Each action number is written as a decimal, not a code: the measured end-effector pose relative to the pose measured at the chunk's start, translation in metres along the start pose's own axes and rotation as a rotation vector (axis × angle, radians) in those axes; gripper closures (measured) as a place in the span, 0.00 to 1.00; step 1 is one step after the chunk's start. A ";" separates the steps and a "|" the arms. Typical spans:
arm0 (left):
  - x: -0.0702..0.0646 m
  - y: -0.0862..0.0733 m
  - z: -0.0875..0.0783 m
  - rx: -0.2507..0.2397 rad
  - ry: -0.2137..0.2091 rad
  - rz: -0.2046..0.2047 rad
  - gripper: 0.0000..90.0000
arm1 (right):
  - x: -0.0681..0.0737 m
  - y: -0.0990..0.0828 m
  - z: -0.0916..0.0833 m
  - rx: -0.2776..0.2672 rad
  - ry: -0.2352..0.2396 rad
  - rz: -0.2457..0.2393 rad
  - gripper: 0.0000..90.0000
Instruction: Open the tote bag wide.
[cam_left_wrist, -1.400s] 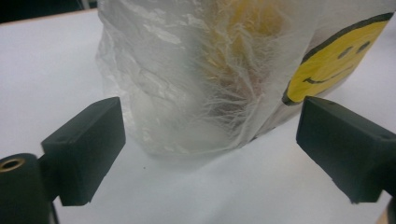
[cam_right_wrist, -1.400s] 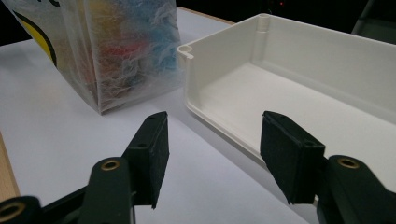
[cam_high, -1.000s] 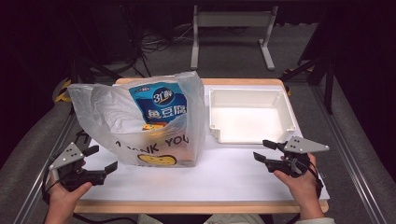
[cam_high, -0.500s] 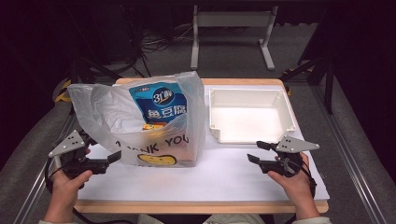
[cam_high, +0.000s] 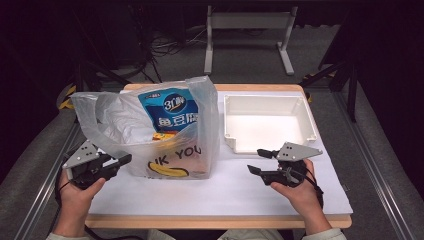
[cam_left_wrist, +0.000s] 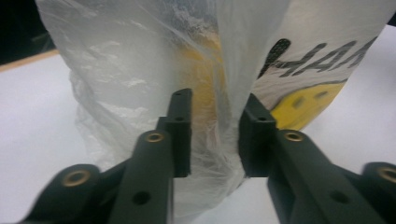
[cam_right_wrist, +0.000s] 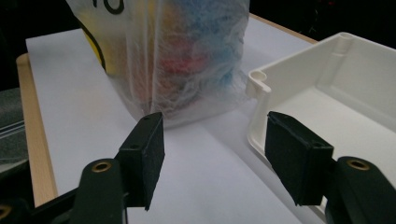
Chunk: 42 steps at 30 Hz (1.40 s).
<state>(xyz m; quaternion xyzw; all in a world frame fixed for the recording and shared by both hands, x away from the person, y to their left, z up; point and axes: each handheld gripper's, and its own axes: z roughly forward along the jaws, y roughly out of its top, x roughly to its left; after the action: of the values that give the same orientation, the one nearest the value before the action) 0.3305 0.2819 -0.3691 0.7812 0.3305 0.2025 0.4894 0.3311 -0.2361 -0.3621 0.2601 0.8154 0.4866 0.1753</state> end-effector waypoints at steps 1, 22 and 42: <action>0.000 0.000 0.000 -0.002 -0.001 0.000 0.88 | 0.001 0.003 0.002 -0.005 0.006 -0.001 0.43; -0.001 0.003 -0.001 0.000 0.000 0.004 0.99 | 0.027 0.072 0.061 -0.042 0.078 -0.003 0.26; 0.005 -0.001 -0.012 -0.053 0.023 -0.042 0.90 | 0.030 0.086 0.088 0.005 -0.026 -0.012 0.94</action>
<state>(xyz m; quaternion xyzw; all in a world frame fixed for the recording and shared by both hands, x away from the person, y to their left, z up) 0.3262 0.2932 -0.3652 0.7584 0.3468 0.2101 0.5102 0.3763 -0.1227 -0.3277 0.2621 0.8156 0.4803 0.1881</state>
